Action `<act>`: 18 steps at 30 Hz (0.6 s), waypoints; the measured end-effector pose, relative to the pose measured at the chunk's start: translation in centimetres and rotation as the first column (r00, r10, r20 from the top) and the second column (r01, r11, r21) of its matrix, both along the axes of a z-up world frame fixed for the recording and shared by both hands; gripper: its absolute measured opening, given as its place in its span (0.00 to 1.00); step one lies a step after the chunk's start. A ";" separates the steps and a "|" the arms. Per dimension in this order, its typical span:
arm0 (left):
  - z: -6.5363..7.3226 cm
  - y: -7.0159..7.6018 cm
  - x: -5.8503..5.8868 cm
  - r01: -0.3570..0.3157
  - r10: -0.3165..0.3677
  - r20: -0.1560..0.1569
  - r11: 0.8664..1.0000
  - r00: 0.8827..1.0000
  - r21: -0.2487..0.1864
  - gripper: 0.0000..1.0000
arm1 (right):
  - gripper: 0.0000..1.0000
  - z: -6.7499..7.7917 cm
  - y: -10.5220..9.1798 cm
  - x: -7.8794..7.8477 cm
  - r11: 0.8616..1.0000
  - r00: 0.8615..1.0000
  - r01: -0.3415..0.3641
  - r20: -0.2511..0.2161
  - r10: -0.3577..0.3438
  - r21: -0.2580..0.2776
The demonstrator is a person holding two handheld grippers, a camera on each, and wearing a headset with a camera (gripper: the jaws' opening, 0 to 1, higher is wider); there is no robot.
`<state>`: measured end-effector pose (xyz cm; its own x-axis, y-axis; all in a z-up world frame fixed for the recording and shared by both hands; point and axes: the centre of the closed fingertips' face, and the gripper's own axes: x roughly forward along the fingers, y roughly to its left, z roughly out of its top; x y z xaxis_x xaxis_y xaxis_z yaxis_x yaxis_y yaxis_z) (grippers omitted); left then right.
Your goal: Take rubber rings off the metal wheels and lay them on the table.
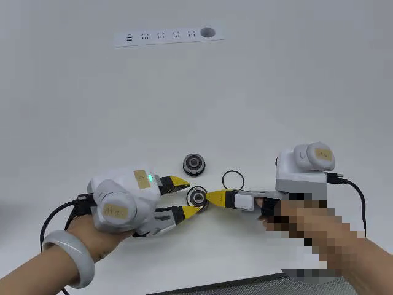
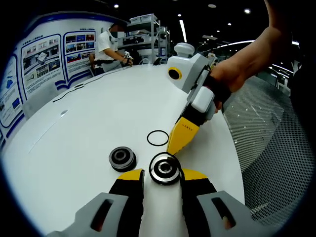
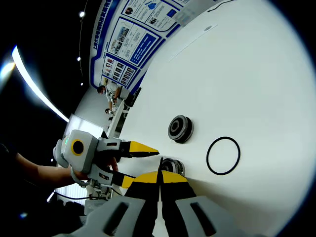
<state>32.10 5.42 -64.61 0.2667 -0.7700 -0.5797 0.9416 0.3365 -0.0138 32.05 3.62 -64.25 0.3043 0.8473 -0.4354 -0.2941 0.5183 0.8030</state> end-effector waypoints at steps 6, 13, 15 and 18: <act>0.0 0.4 0.1 -0.010 0.010 0.005 1.000 1.000 0.002 0.36 | 0.02 0.4 0.2 -0.1 1.000 1.000 -0.002 0.005 0.002 0.013; -0.3 1.2 0.0 -0.024 0.024 -0.001 1.000 1.000 0.013 0.40 | 0.02 1.1 0.1 -0.1 1.000 1.000 0.009 0.009 -0.009 0.030; -0.3 1.5 0.0 -0.031 0.031 -0.001 0.999 1.000 0.013 0.42 | 0.02 1.2 0.0 0.0 0.999 1.000 0.012 0.011 -0.012 0.033; -0.5 2.0 0.0 -0.042 0.042 -0.005 0.999 0.999 0.018 0.45 | 0.02 1.5 -0.2 0.0 0.999 1.000 0.018 0.013 -0.019 0.035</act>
<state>32.14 7.42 -65.13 0.2953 -0.7477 -0.5948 0.9266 0.3758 -0.0124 32.08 3.41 -62.79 0.3256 0.8561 -0.4013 -0.2958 0.4953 0.8168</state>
